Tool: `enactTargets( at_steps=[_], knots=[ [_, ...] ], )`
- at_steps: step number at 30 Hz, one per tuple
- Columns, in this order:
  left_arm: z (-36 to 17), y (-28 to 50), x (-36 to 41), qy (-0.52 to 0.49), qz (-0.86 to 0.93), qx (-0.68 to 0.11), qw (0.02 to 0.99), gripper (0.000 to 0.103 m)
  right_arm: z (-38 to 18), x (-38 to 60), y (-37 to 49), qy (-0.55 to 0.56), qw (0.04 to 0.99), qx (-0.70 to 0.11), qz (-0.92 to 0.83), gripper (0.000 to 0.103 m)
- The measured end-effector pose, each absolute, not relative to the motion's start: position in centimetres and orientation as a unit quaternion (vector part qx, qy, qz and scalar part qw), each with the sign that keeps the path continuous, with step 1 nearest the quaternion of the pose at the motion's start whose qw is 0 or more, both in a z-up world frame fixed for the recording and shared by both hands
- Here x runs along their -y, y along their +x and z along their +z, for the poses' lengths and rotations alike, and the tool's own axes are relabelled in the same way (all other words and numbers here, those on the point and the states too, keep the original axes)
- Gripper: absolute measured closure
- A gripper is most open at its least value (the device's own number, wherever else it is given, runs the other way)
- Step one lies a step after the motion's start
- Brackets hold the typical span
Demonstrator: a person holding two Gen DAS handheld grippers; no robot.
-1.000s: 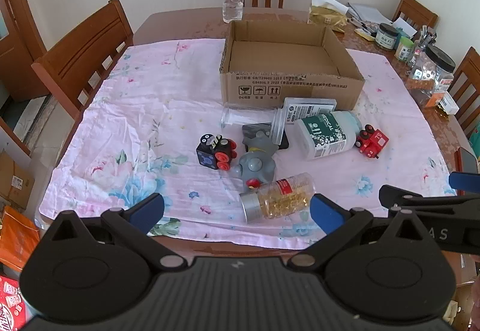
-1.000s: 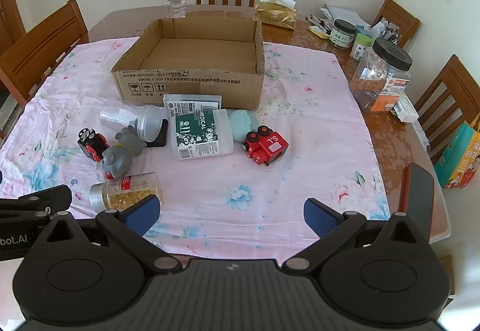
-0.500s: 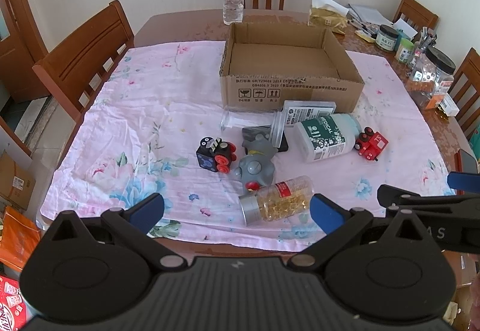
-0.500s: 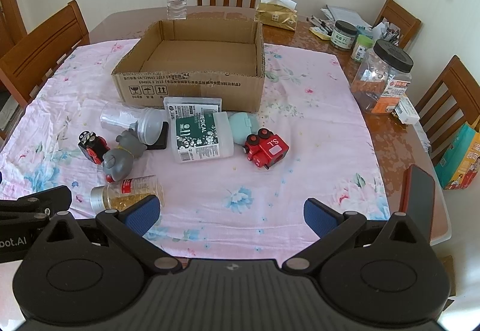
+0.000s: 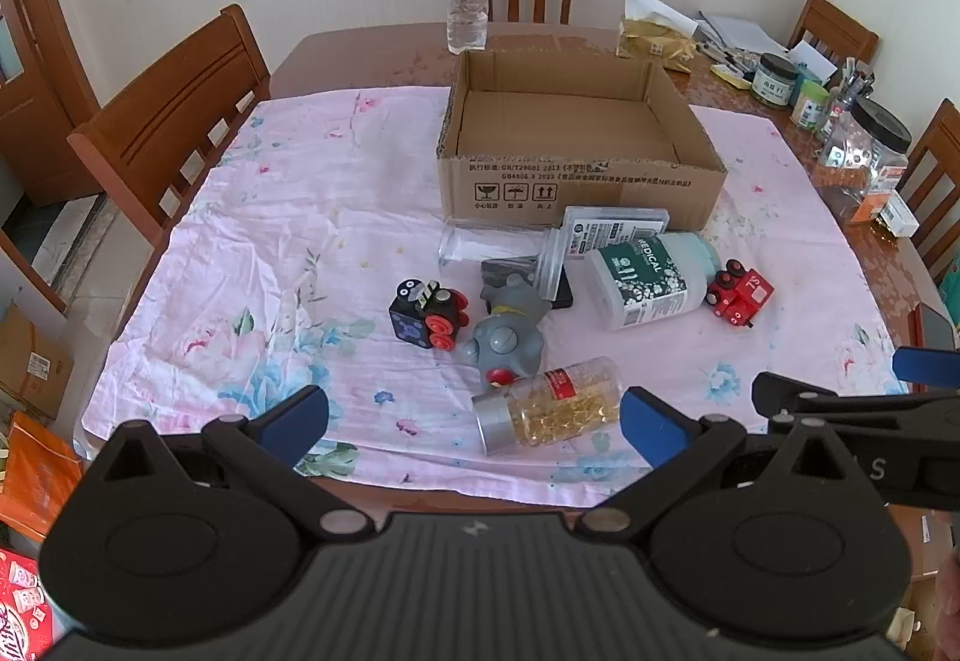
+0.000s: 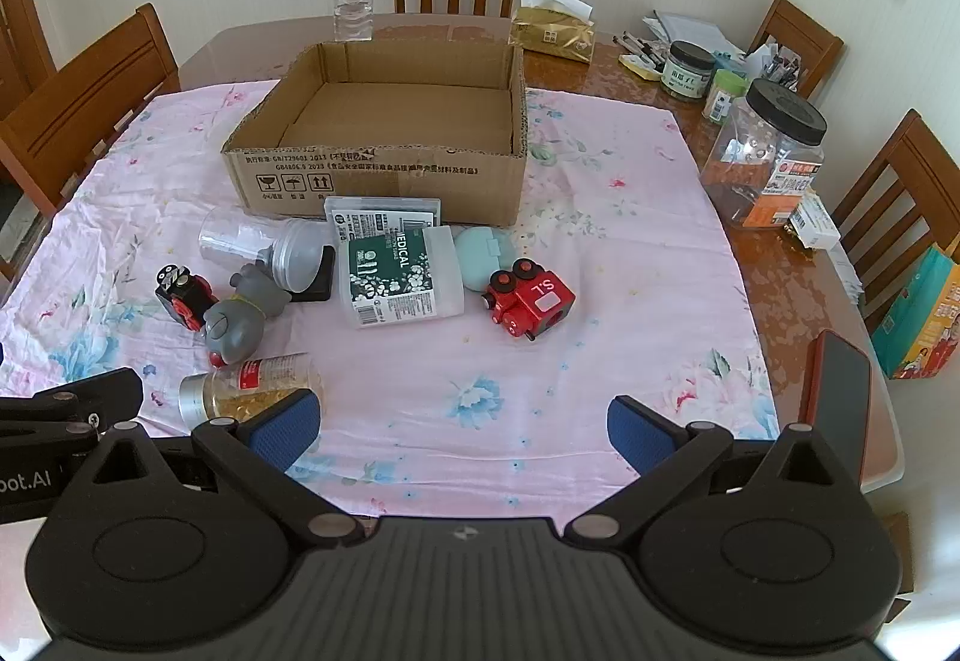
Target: Organize rigid objects
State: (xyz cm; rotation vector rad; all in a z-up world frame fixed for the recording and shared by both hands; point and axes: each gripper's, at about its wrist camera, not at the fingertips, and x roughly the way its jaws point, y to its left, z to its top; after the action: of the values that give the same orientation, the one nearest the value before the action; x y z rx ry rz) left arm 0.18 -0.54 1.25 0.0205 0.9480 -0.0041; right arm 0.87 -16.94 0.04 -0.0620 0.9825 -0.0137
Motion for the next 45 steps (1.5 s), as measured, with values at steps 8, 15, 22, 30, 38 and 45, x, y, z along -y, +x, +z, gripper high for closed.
enactTargets(
  at_steps=[8, 15, 22, 30, 38, 45],
  knots=[
    [1.5, 0.1, 0.6, 0.01, 0.0, -0.455, 0.89, 0.001, 0.1, 17.3, 0.9, -0.029, 0.882, -0.471, -0.005, 0.0],
    [1.6, 0.1, 0.7, 0.011, 0.0, -0.455, 0.891, 0.001, 0.1, 17.4, 0.8, -0.028, 0.882, -0.47, -0.006, 0.0],
    [1.8, 0.0, 1.1, 0.014, -0.001, -0.452, 0.892, 0.001, 0.2, 17.6, 0.7, -0.025, 0.884, -0.466, -0.008, 0.0],
    [2.0, 0.0, 1.2, 0.015, 0.0, -0.451, 0.893, 0.001, 0.4, 17.8, 0.4, -0.027, 0.887, -0.461, -0.005, 0.0],
    [2.6, -0.1, 1.2, 0.018, 0.0, -0.439, 0.898, 0.001, 0.8, 17.9, 0.7, -0.019, 0.89, -0.456, 0.006, 0.0],
    [3.0, 0.2, 0.5, 0.018, -0.005, -0.415, 0.91, 0.0, 0.8, 18.2, 0.9, -0.01, 0.902, -0.429, 0.051, 0.0]
  ],
)
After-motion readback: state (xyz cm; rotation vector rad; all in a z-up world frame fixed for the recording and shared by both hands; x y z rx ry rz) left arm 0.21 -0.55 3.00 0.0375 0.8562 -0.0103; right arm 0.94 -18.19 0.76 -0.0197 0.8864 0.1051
